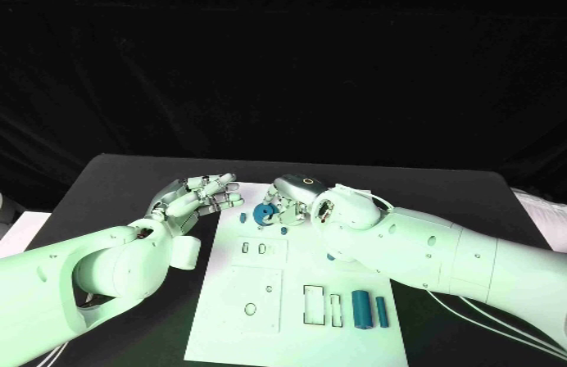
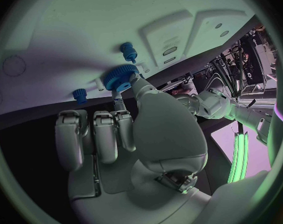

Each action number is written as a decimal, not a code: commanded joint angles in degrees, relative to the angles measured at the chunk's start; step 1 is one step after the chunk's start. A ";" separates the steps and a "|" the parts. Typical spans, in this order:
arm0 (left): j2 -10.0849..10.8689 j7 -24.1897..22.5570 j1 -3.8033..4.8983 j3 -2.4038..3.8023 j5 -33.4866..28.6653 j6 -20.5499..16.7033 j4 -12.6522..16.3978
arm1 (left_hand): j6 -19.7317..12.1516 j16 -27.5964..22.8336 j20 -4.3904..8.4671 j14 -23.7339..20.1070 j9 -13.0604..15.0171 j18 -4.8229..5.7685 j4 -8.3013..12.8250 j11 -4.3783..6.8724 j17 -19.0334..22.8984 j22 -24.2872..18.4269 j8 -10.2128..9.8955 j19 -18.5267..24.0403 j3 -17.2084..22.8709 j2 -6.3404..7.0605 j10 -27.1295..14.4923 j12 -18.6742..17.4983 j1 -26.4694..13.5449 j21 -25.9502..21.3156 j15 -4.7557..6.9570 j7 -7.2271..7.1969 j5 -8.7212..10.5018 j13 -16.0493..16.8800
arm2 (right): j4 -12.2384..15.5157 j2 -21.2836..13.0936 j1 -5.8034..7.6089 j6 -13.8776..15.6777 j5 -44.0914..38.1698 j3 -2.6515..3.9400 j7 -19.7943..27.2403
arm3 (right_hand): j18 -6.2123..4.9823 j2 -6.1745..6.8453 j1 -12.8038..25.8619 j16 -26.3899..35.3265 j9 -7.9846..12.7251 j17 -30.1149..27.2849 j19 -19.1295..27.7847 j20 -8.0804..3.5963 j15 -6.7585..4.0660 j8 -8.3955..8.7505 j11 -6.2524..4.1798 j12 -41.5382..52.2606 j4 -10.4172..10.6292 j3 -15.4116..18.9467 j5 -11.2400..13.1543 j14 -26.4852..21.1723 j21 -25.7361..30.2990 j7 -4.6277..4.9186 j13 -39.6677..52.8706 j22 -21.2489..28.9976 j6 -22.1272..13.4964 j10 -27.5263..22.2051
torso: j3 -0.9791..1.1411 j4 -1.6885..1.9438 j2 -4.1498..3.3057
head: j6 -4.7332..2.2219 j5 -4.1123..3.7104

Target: Assemble the parts on the task board

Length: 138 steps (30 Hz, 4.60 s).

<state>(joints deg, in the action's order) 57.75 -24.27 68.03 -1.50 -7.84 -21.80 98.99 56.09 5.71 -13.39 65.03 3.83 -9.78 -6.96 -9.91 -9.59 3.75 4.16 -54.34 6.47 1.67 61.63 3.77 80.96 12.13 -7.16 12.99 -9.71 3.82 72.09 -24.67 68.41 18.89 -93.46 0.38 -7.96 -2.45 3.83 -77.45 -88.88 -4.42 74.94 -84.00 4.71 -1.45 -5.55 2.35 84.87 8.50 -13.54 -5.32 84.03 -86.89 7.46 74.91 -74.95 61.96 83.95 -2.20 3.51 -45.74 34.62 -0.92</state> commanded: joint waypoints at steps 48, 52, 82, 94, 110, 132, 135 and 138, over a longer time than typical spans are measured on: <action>0.52 -0.67 0.09 0.04 0.10 0.63 -0.20 | -0.06 -0.24 -0.02 -0.35 -0.03 -0.60 0.43 -0.01 0.05 -0.04 -0.17 0.45 -0.03 0.00 -0.45 -0.09 0.08 -0.31 -0.02 0.26 0.14 -0.08 | 4.00 -4.42 0.17 1.07 -6.85 0.16 -7.28 | 1.14 -0.24 0.98 -0.26 -0.42 12.68 -2.80 -0.68 -0.81 -0.07 -0.76 0.21 -0.02 -0.10 -0.06 5.49 -0.63 -1.16 11.94 -9.15 2.13 3.92 | -0.04 0.01 -0.02 | -0.24 -0.20; 0.50 -0.66 0.09 0.04 0.10 0.65 -0.21 | -0.06 -0.24 -0.02 -0.35 -0.03 -0.60 0.43 -0.01 0.05 -0.04 -0.17 0.45 -0.03 0.00 -0.45 -0.09 0.08 -0.31 -0.02 0.26 0.14 -0.08 | 3.84 -4.27 0.17 1.53 -7.24 0.16 -7.66 | 1.14 -0.17 1.05 -0.25 -0.41 12.64 -2.80 -0.68 -0.81 -0.03 -0.76 0.21 -0.01 -0.07 -0.04 5.48 -0.64 -1.16 11.94 -9.16 2.12 3.93 | -0.05 0.08 -0.03 | -0.27 -0.28; 0.80 -0.38 0.10 0.03 0.10 0.60 0.06 | -0.12 -0.32 -0.11 -0.38 -0.04 -0.67 0.55 -0.07 0.15 0.02 -0.21 0.52 0.04 0.00 -0.55 -0.08 0.06 -0.38 -0.06 0.35 0.15 -0.09 | 2.14 -3.33 0.26 -3.93 -1.90 0.12 -7.03 | 1.38 -0.60 12.58 -0.21 0.54 12.58 -3.40 0.66 0.68 1.92 1.00 -0.54 8.16 12.41 -3.73 5.47 -1.11 0.74 11.61 -10.32 -4.36 3.64 | -0.02 -0.03 -0.01 | 0.14 -0.52; 0.79 -0.30 0.10 0.03 0.10 0.67 0.02 | -0.15 -0.34 -0.13 -0.39 -0.05 -0.67 0.60 -0.09 0.17 0.03 -0.23 0.54 0.05 0.05 -0.58 -0.08 0.07 -0.39 -0.07 0.37 0.16 -0.09 | 2.49 -3.70 0.27 -2.62 -1.74 0.11 -8.05 | 1.43 -2.09 13.26 -0.21 0.54 12.56 -3.53 0.67 0.70 1.93 1.00 -0.46 8.01 13.37 -4.81 5.47 -1.21 0.74 11.68 -10.56 -4.41 3.67 | 0.01 0.00 0.00 | 0.09 -0.58; 0.49 -0.33 0.09 0.02 0.10 0.81 -0.88 | -0.19 -0.38 -0.16 -0.40 -0.05 -0.69 0.73 -0.10 0.22 0.05 -0.25 0.56 0.15 0.02 -0.63 -0.08 0.18 -0.42 -0.08 0.37 0.13 -0.09 | 10.40 -14.93 1.04 4.25 20.17 0.99 8.45 | 1.83 -2.02 7.55 -0.14 0.56 12.40 -4.51 0.71 0.74 1.94 1.06 -0.79 5.76 14.25 -6.23 5.43 -1.98 0.83 11.52 -12.35 -4.57 3.50 | 0.34 -1.24 0.81 | -0.45 -0.84; -2.01 -0.56 -0.15 -0.29 0.00 1.87 -2.67 | 0.01 -0.37 -0.17 -0.23 0.00 -0.77 0.93 0.05 0.29 0.12 -0.15 0.48 0.46 -0.23 -0.43 0.05 0.34 -0.40 0.00 0.18 0.10 -0.05 | 7.51 -31.46 -0.80 0.06 31.76 1.04 17.20 | 2.00 0.55 -4.96 -0.56 0.68 13.65 -4.89 0.76 0.81 2.06 1.13 -4.25 -4.82 12.05 -8.19 5.65 -2.31 1.07 9.54 -13.13 -4.20 1.79 | 2.17 -3.73 2.41 | -0.44 -1.33; -2.18 -0.55 -0.19 -0.31 -0.01 1.94 -2.75 | 0.01 -0.37 -0.17 -0.23 0.00 -0.77 0.93 0.05 0.29 0.12 -0.15 0.48 0.46 -0.23 -0.43 0.05 0.34 -0.40 0.00 0.18 0.10 -0.05 | 6.39 -30.67 -1.47 0.27 31.11 1.04 17.10 | 1.99 0.67 -4.41 -0.64 0.70 13.85 -4.88 0.83 0.88 2.06 1.21 -4.10 -4.68 12.36 -7.91 5.70 -2.31 1.14 9.63 -13.11 -4.70 1.88 | 2.31 -3.68 2.33 | -0.29 -1.26; -2.32 -0.54 -0.24 -0.33 -0.01 1.98 -2.88 | 0.01 -0.37 -0.17 -0.23 0.00 -0.77 0.93 0.05 0.29 0.12 -0.15 0.48 0.46 -0.23 -0.43 0.05 0.34 -0.40 0.00 0.18 0.10 -0.05 | 5.40 -29.58 -2.11 0.59 30.52 1.04 16.96 | 2.01 0.70 -4.03 -0.69 0.70 13.99 -4.91 0.88 0.94 2.04 1.27 -3.95 -4.59 12.61 -7.43 5.73 -2.33 1.20 9.71 -13.16 -5.09 1.97 | 2.35 -3.62 2.29 | -0.17 -1.33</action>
<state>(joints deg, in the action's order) 55.57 -24.22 67.83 -1.84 -7.85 -21.19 96.13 56.09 5.71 -13.59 65.03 3.83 -9.78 -6.31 -10.12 -9.39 3.82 4.16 -54.14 6.80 1.67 61.43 3.78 80.96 11.86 -7.16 12.99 -9.71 3.80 77.81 -54.66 66.50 20.00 -61.24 1.43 7.99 -0.79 4.49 -81.96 -89.37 -3.78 74.91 -84.00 5.15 -1.02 -3.52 3.19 80.72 3.87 -1.26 -12.95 84.02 -88.98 8.69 74.88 -74.91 57.19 84.15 0.03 -0.14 -43.39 34.33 -2.22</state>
